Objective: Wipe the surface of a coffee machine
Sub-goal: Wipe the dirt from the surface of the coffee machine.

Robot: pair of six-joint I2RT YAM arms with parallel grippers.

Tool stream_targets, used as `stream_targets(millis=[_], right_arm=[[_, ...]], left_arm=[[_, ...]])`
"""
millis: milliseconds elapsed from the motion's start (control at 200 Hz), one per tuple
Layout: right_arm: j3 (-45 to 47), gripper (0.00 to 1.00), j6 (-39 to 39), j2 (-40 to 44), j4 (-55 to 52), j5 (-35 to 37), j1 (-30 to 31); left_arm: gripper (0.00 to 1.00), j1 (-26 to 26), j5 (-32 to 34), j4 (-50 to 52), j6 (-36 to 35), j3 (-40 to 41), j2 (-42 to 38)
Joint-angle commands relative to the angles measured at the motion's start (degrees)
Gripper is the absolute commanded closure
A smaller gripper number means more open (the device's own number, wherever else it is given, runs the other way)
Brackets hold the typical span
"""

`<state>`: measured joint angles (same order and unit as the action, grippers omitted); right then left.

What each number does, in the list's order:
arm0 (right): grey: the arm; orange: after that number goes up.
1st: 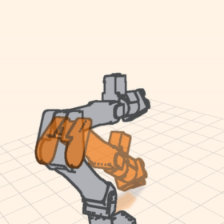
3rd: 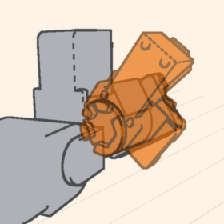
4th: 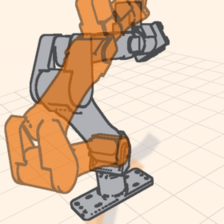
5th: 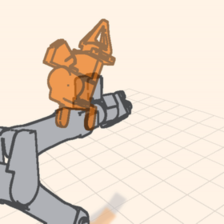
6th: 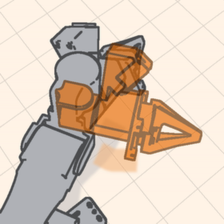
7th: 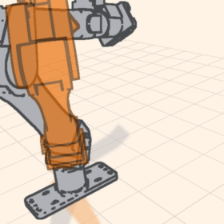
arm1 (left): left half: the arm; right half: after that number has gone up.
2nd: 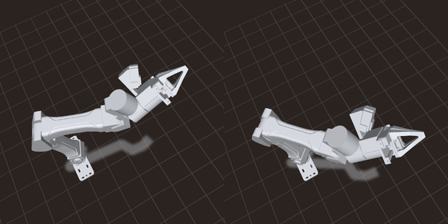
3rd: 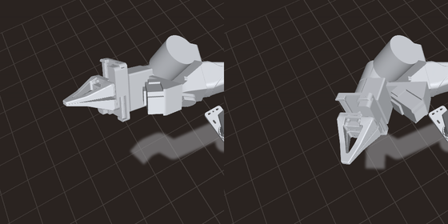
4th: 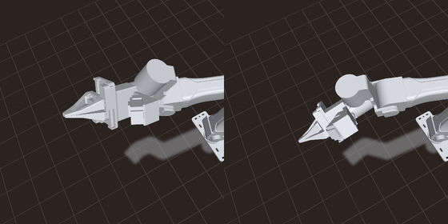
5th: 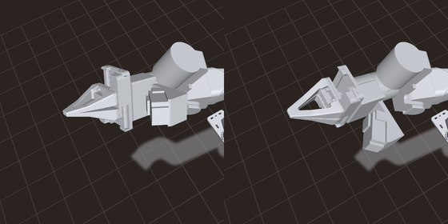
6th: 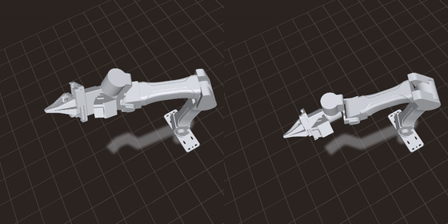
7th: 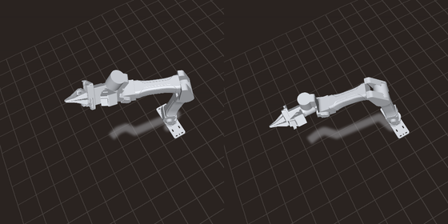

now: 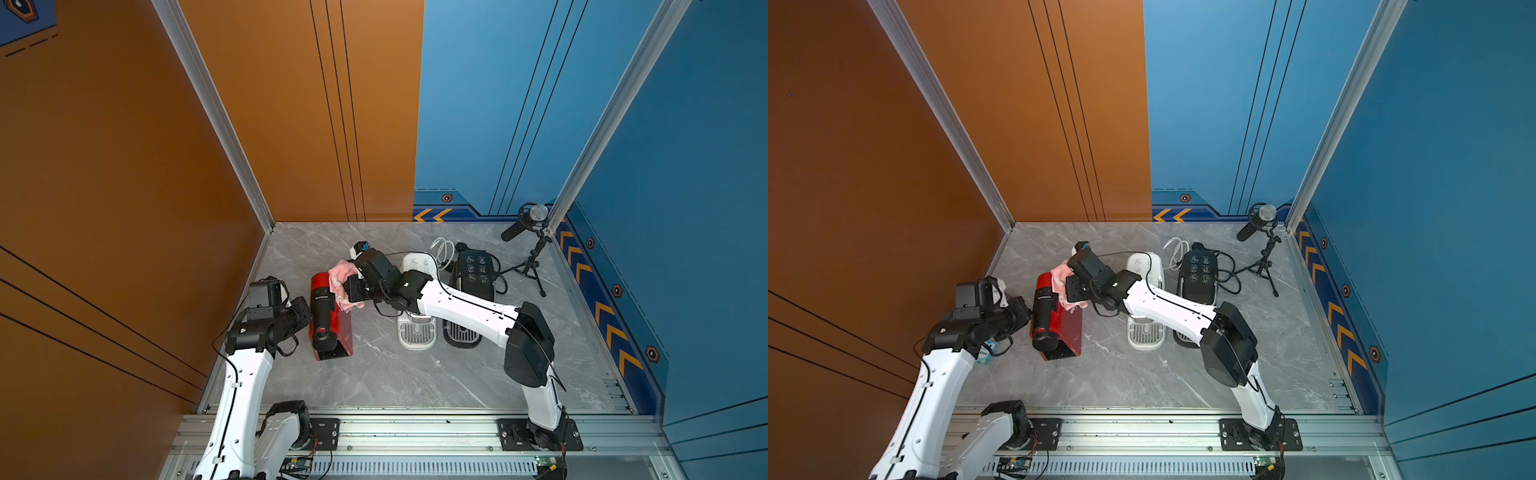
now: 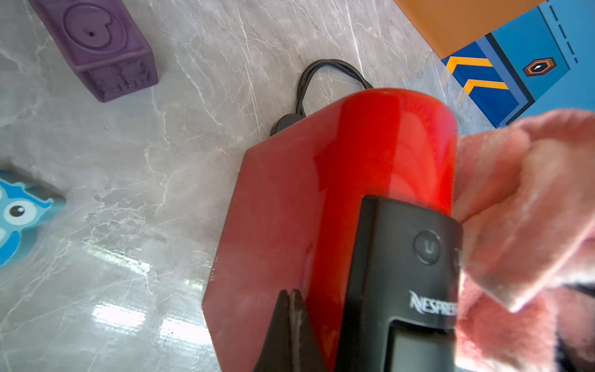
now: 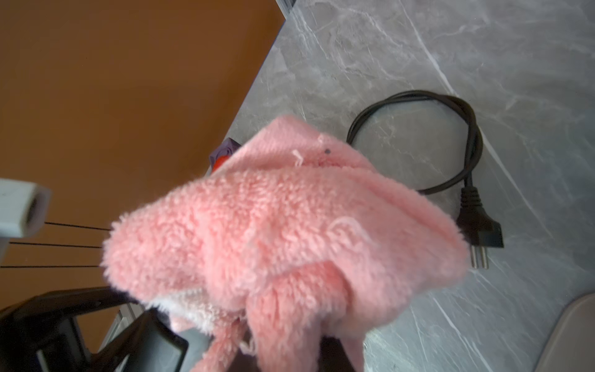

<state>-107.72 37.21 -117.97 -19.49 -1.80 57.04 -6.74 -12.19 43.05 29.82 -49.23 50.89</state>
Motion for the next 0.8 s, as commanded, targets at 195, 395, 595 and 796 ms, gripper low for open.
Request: stream_targets(millis=[195,395,595,796], right_arm=[[-5.5,1.00,-2.5,-8.7,-5.3,0.5,0.2],[-1.2,1.00,-2.0,-9.4,-5.5,1.6,2.0],[3.7,1.00,-0.4,-7.7,-5.6,1.9,3.7],[9.6,1.00,0.4,-1.3,-7.0,3.9,5.0]], left_arm=[[0.99,0.5,-7.0,-0.5,-1.1,-1.4,0.7],[0.95,0.6,-7.7,-0.5,-1.9,1.1,-1.7],[0.85,0.6,-8.6,-0.5,-2.3,1.4,-3.4],[0.63,0.6,-9.2,-0.5,-2.3,1.5,-5.8]])
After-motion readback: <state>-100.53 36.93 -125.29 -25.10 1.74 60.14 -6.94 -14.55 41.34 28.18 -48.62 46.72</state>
